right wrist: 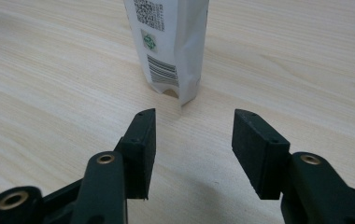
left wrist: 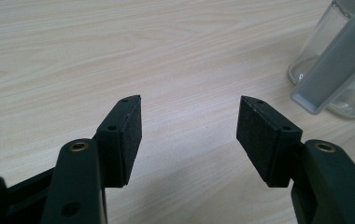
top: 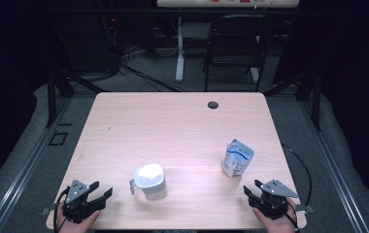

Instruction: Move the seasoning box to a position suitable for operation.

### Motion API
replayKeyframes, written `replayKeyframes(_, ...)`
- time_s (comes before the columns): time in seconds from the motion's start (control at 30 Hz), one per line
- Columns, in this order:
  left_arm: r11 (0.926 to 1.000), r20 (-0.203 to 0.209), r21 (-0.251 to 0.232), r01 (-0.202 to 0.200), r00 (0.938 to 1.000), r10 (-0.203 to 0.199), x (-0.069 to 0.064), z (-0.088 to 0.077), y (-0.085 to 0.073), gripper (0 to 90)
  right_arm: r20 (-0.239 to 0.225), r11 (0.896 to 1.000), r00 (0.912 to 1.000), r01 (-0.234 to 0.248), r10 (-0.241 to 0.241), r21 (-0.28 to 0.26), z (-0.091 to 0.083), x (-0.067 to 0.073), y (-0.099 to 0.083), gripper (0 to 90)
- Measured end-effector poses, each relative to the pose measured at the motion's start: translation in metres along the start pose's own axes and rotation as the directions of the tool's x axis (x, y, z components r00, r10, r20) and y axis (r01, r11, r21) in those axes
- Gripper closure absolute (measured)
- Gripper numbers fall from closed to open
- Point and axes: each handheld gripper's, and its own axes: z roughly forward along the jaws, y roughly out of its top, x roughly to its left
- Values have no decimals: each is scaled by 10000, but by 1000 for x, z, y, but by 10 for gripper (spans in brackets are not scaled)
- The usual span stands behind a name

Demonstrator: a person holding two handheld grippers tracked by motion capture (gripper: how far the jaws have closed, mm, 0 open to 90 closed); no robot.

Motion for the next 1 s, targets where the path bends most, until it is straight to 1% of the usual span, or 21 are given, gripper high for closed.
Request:
replayKeyframes(0.1, 9999, 25, -8, -119, 9999, 119, -2, 0, 3, 412, 21, 10000, 10000, 31, -31, 42, 0, 0, -1, 503)
replayKeyframes(0.13, 9999, -27, -78, -134, 9999, 134, -3, 1, 3, 417, 43, 10000, 10000, 31, -31, 39, 0, 0, -1, 502)
replayKeyframes(0.2, 9999, 5, 25, -154, 9999, 154, -4, 0, 4, 418, 37, 10000, 10000, 76, -76, 12, -2, -1, -2, 502)
replayKeyframes(0.27, 9999, 59, -83, -131, 9999, 132, -6, 1, 4, 418, 33, 10000, 10000, 77, -77, -36, -3, -1, -2, 502)
replayKeyframes(0.3, 9998, 70, -56, -165, 9998, 166, -8, 0, 5, 421, 52, 10000, 9999, 92, -91, -32, -4, -1, -2, 502)
replayKeyframes(0.43, 9991, 238, -75, -419, 9988, 421, -14, -2, 7, 421, 79, 9999, 9999, 63, -61, -143, -9, -1, -1, 499)
replayKeyframes(0.5, 9992, 305, -130, -365, 9989, 369, -17, -3, 7, 421, 78, 9997, 9999, 70, -68, -237, -11, 0, 0, 498)
replayKeyframes(0.53, 9993, 348, -73, -366, 9987, 368, -19, -4, 8, 421, 91, 9996, 9999, 78, -76, -282, -12, 1, 1, 498)
replayKeyframes(0.6, 9995, 547, -32, -314, 9980, 316, -21, -4, 8, 421, 84, 9994, 9999, 68, -65, -336, -13, 2, 1, 498)
replayKeyframes(0.63, 9994, 564, -101, -321, 9979, 326, -23, -4, 8, 421, 74, 9994, 10000, 46, -43, -344, -12, 2, 2, 498)
replayKeyframes(0.7, 9993, 759, -67, -358, 9965, 362, -26, -5, 8, 421, 65, 9995, 9999, 135, -133, -284, -11, 3, 3, 498)
replayKeyframes(0.77, 9993, 800, -39, -373, 9961, 375, -29, -6, 9, 421, 52, 9995, 9998, 174, -172, -268, -11, 5, 5, 498)
replayKeyframes(0.8, 9992, 853, -59, -389, 9956, 393, -30, -7, 9, 421, 9, 9992, 9999, 162, -161, -369, -10, 7, 5, 496)
replayKeyframes(0.83, 9993, 883, -195, -316, 9955, 332, -32, -7, 9, 421, 9, 9992, 9999, 162, -161, -369, -10, 7, 5, 496)
replayKeyframes(0.87, 9993, 938, -161, -327, 9950, 341, -33, -8, 10, 422, -38, 9992, 9997, 230, -231, -324, -10, 8, 5, 496)
replayKeyframes(0.9, 9993, 966, -227, -300, 9948, 321, -35, -8, 11, 422, -7, 9990, 9996, 280, -280, -348, -9, 9, 5, 495)
replayKeyframes(0.97, 9989, 1067, -286, -383, 9934, 412, -38, -8, 13, 428, -6, 9990, 9995, 323, -324, -315, -9, 10, 5, 495)
replayKeyframes(1.0, 9988, 1106, -233, -437, 9928, 460, -40, -9, 13, 459, -6, 9991, 9997, 257, -257, -330, -9, 11, 6, 495)
